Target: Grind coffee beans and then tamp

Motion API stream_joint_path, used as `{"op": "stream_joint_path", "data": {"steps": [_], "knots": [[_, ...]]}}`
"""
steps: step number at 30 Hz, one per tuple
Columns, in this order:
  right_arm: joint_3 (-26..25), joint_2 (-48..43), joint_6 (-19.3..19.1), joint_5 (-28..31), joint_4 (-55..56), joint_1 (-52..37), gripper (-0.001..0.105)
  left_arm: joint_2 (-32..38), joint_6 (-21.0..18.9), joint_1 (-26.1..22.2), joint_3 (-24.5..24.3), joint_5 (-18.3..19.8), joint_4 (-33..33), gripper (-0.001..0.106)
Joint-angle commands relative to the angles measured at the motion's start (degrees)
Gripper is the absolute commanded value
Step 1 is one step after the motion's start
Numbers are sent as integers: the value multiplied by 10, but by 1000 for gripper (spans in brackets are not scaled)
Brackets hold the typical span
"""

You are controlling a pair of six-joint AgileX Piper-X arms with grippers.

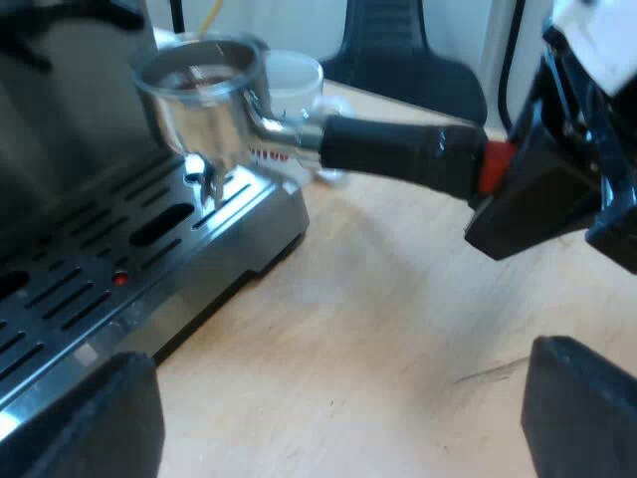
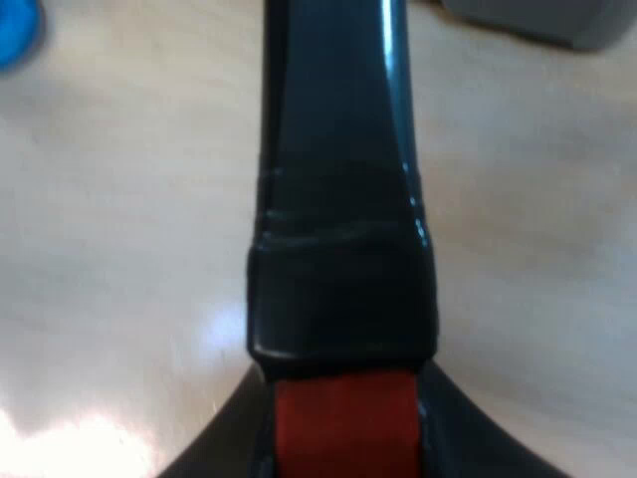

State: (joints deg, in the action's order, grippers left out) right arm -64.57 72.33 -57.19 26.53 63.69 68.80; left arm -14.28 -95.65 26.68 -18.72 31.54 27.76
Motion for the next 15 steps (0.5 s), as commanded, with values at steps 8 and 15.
{"op": "stream_joint_path", "data": {"steps": [8, 15], "knots": [[84, -100, 4, 33, -76, 48, 0, 94, -5, 2, -2, 5, 56, 78], [154, -116, 4, 33, -143, 71, 0, 96, -5, 2, -2, 3, 55, 78]]}}
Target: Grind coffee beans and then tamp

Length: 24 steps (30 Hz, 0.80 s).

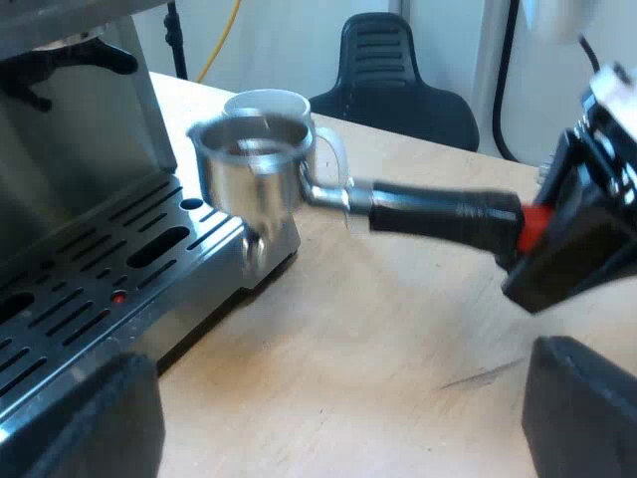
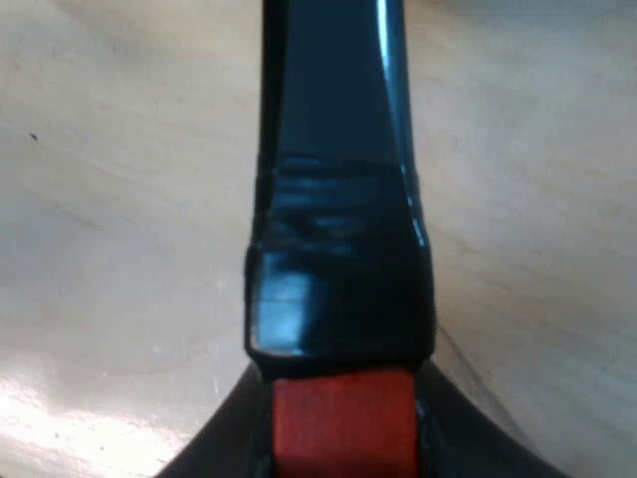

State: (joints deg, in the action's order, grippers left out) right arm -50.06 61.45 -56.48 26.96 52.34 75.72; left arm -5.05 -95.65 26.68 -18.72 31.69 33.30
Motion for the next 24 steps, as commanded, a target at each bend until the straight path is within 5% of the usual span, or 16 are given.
{"op": "stream_joint_path", "data": {"steps": [1, 24], "knots": [[19, -8, -3, 29, -41, 3, 0, 4, -5, 2, -2, 1, 0, 78], [128, 14, -16, 40, -191, -26, 0, 4, -5, 2, 7, -4, -6, 78]]}}
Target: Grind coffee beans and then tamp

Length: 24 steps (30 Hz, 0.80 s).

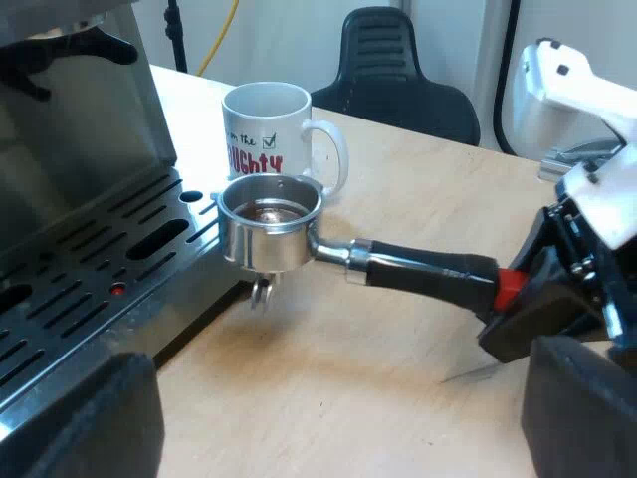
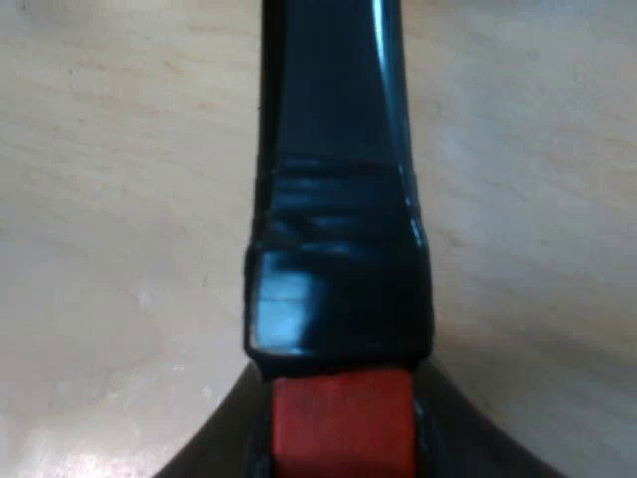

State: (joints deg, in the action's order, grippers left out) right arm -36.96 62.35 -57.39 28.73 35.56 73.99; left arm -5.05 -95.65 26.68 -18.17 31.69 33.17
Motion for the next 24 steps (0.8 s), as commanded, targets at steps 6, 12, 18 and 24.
{"op": "stream_joint_path", "data": {"steps": [6, 12, 18, 24], "knots": [[-3, 46, -7, 10, -64, -18, 0, 2, 2, 2, 23, -61, -14, 78], [-3, 84, -7, -16, -84, -18, 0, 2, 6, 2, 25, -62, -18, 78], [-3, 113, -7, -19, -102, -18, 0, 2, 10, 2, 33, -62, -21, 78], [-3, 138, -7, -19, -131, -18, 0, 0, 12, 2, 40, -63, -26, 78]]}}
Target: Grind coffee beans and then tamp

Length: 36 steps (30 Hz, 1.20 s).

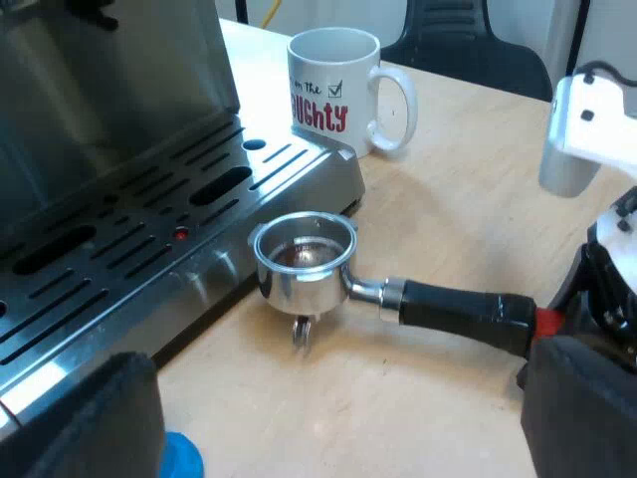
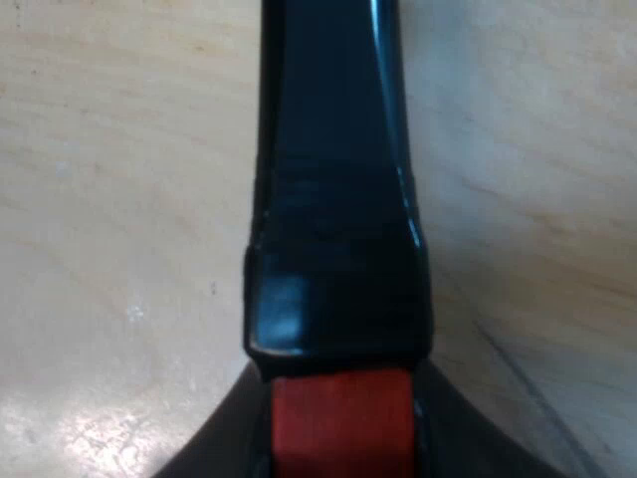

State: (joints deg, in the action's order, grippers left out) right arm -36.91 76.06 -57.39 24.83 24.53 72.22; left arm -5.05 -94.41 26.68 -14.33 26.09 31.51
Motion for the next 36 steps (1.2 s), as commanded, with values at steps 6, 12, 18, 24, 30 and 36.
{"op": "stream_joint_path", "data": {"steps": [6, 12, 18, 24, 30, 36], "knots": [[-4, 13, -7, 20, -25, -1, 0, 0, -1, 2, 2, -10, -10, 78], [-4, 12, -7, 14, -25, -1, 4, 0, -1, 2, 2, -10, -10, 78], [-4, 12, -7, 2, -18, -1, 52, 0, -1, 2, 2, -10, -14, 78], [-4, 12, -7, 1, 29, -1, 59, 0, -1, 2, 2, -10, -14, 78], [-18, 11, -7, -34, 99, -1, 59, 0, -1, 2, 2, -10, -14, 78], [-62, 11, -7, -50, 173, 1, 59, 0, -1, 2, 2, -10, -14, 78]]}}
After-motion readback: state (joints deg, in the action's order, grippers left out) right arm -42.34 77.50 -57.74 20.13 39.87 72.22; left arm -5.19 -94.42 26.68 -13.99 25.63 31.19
